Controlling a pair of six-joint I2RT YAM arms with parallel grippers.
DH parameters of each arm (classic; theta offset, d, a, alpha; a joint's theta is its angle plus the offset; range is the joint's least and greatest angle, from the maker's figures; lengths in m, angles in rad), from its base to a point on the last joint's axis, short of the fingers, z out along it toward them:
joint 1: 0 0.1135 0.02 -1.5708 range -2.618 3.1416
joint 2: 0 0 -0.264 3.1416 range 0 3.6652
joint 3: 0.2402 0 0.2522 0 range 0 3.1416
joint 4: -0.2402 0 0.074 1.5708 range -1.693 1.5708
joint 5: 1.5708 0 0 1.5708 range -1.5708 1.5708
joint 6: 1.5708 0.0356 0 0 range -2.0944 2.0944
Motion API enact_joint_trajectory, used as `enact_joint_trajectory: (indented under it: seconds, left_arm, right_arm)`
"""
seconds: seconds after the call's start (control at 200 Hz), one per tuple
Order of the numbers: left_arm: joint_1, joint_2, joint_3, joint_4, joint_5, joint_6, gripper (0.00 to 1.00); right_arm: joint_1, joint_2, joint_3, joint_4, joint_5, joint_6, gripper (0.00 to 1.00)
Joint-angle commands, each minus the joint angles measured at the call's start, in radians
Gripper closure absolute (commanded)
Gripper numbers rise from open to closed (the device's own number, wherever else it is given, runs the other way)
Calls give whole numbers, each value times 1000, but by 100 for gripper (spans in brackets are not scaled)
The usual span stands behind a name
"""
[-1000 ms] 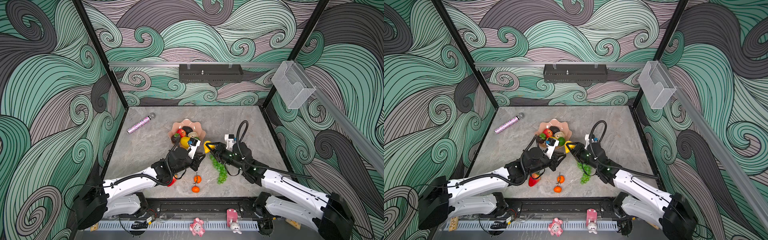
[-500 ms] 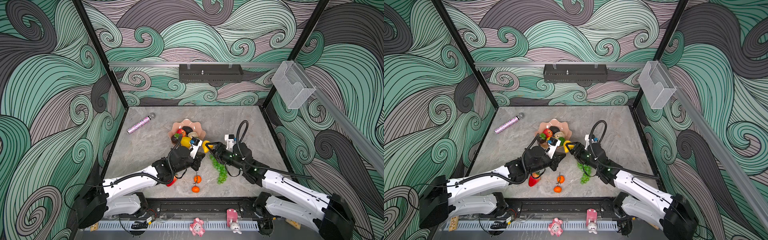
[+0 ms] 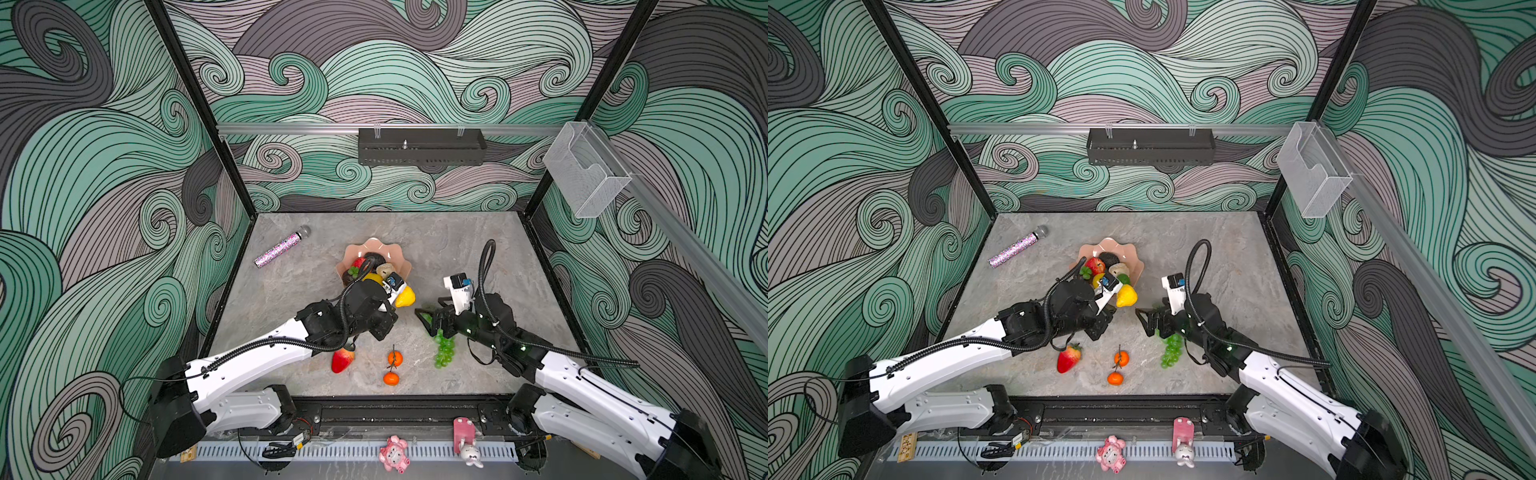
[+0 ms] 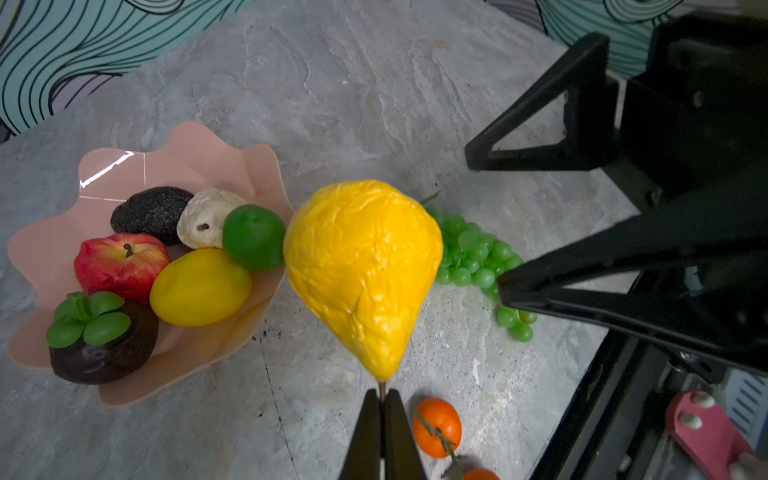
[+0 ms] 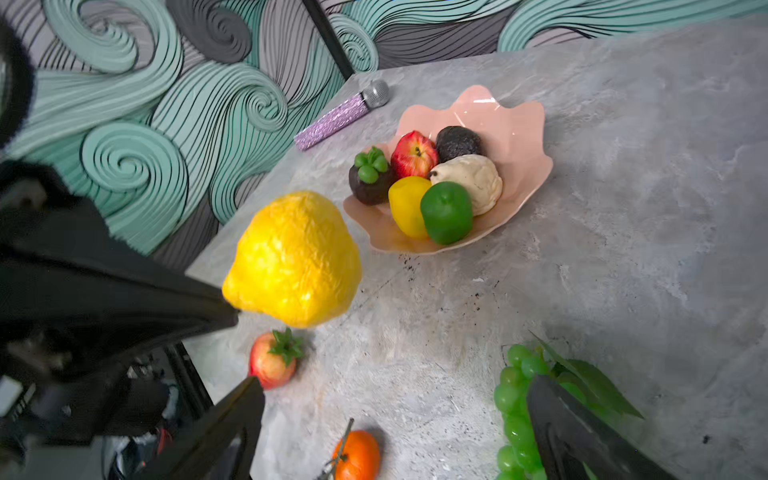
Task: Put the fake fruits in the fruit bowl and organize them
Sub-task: 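Close the left gripper on the pear's narrow end held by the right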
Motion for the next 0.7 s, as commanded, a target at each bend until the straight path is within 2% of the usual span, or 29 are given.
enact_joint_trajectory:
  seconds: [0.0, 0.305, 0.425, 0.69]
  left_arm:
    - [0, -9, 61, -164, 44, 31, 100]
    - [0, 1, 112, -252, 237, 53, 100]
    - [0, 7, 122, -265, 268, 57, 100]
    - [0, 17, 123, -289, 317, 82, 100]
  right_arm:
    - [5, 1, -60, 139, -102, -248, 2]
    - [72, 79, -70, 302, -200, -380, 8]
    - [107, 113, -54, 307, -243, -427, 12]
    - [135, 111, -60, 309, -243, -451, 22]
